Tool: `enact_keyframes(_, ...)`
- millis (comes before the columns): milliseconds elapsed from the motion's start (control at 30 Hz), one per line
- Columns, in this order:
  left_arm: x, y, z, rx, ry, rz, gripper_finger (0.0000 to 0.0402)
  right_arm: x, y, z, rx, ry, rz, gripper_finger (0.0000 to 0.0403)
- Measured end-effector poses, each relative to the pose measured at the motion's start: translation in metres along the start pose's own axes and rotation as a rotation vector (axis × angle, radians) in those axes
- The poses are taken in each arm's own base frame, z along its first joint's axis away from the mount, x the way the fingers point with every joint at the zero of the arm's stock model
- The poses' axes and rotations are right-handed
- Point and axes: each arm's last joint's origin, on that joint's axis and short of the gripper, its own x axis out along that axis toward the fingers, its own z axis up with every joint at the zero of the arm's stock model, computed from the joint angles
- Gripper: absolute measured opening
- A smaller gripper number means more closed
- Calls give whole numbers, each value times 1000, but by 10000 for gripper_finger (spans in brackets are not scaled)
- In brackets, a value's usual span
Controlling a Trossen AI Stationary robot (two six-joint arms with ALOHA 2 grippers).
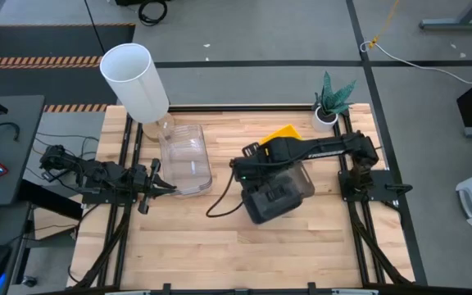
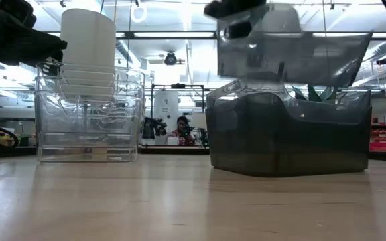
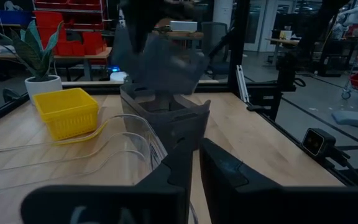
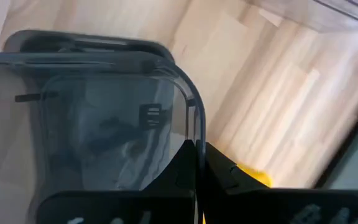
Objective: Stack baskets by color
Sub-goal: Stack the bottom black bin on top of the top black bin
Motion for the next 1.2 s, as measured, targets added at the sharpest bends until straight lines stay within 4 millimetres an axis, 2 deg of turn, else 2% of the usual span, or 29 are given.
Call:
enact_keyframes(267,0,0,0,0,0,0,32,39,2,2,-23,-17,101,3)
enact_keyframes(500,0,0,0,0,0,0,40,59,6,4,-5,-52,140,7)
enact_keyframes(1067,0,0,0,0,0,-1,35,64,4,6,14,-101,190,9)
enact_keyframes(1200,0,0,0,0,1,-1,39,64,3,8,73,-121,186,19)
